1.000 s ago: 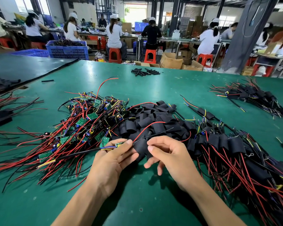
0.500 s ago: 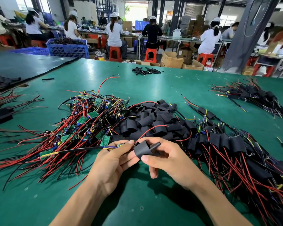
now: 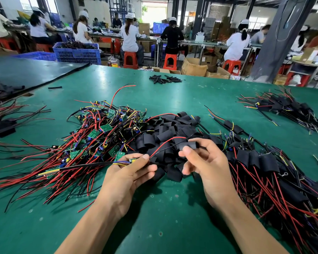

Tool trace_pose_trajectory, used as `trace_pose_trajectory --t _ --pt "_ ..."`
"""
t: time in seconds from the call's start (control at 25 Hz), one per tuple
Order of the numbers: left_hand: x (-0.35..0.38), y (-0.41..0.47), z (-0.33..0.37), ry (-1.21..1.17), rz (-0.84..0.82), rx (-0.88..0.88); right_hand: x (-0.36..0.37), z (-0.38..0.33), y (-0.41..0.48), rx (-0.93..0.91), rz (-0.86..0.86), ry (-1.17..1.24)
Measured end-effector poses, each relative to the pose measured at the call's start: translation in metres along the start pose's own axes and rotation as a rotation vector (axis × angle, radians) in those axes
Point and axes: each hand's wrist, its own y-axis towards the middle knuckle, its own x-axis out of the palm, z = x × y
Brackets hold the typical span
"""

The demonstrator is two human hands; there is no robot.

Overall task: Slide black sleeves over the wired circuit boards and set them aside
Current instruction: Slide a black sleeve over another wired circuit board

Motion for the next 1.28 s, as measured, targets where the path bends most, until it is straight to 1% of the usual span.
trace_pose_trajectory --t 0.16,0.36,0.68,0.84,1.08,1.28 --pt "-0.001 0.0 -0.001 0.003 0.036 0.045 -0.003 -0.005 0.002 -0.055 0.06 0.028" --pt "-0.002 0.0 0.001 0.01 0.047 0.066 -0.005 -0.008 0.004 -0.036 0.093 0.1" --pt "-0.001 -0.003 0.005 0.031 -0.043 0.039 -0.004 -0.006 0.003 0.011 0.113 0.073" --pt "0.0 -0.004 0.005 0.056 -0.082 -0.001 0.0 -0.006 0.002 0.045 0.086 0.126" --pt "-0.002 -0.003 0.007 0.043 -0.076 -0.015 0.005 -0.008 0.001 0.085 0.059 0.177" --pt "0.0 -0.004 0.006 0.057 -0.115 -0.057 0.008 -0.003 -0.004 0.153 -0.066 0.158"
